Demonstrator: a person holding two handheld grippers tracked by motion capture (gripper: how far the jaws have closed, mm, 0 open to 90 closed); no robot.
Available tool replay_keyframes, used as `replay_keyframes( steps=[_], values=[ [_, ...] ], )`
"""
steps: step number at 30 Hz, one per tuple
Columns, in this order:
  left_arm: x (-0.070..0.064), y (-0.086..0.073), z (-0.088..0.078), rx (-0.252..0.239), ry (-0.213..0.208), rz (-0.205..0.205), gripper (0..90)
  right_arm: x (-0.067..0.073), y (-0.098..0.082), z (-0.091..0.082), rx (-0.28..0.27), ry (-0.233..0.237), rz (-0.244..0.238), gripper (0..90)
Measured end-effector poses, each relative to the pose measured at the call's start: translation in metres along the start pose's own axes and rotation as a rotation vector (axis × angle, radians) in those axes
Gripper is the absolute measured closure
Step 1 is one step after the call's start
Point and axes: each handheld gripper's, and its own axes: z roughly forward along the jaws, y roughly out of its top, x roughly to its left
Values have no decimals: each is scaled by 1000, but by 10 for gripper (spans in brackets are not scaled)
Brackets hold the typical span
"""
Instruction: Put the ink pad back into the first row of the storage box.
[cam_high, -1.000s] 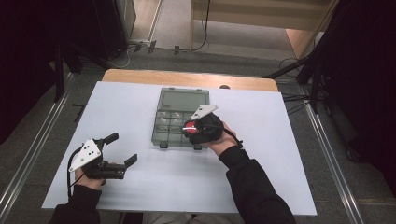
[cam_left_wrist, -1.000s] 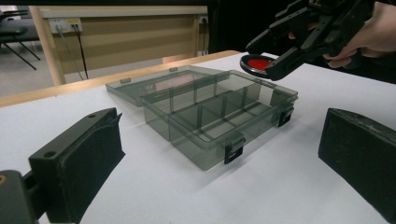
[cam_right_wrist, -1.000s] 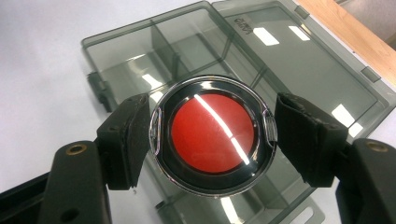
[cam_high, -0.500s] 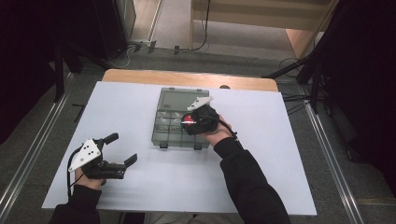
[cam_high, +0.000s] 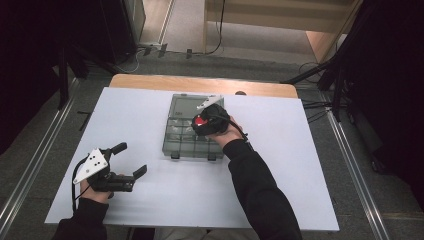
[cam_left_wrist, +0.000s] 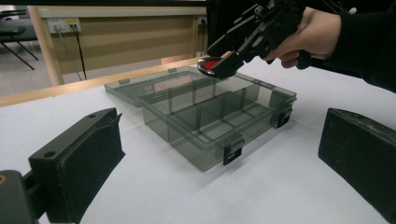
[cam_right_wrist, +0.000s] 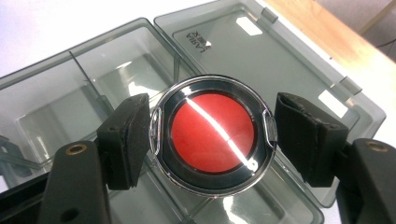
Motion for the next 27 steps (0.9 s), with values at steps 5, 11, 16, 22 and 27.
replay_keyframes(
  steps=[5, 11, 16, 22, 27],
  values=[
    [0, 0, 0, 1, 0, 0, 0, 1, -1, 3, 14, -29, 16, 240],
    [-1, 0, 0, 4, 1, 0, 0, 2, -5, -10, -46, -2, 80, 0],
    [-1, 0, 0, 5, 0, 4, 0, 11, -9, -21, -67, -7, 45, 0],
    [-1, 0, 0, 7, -1, 6, 0, 16, -13, -29, -95, -12, 38, 0],
    [-1, 0, 0, 6, 2, 3, 0, 16, -21, -36, -112, -28, 42, 0]
  ],
)
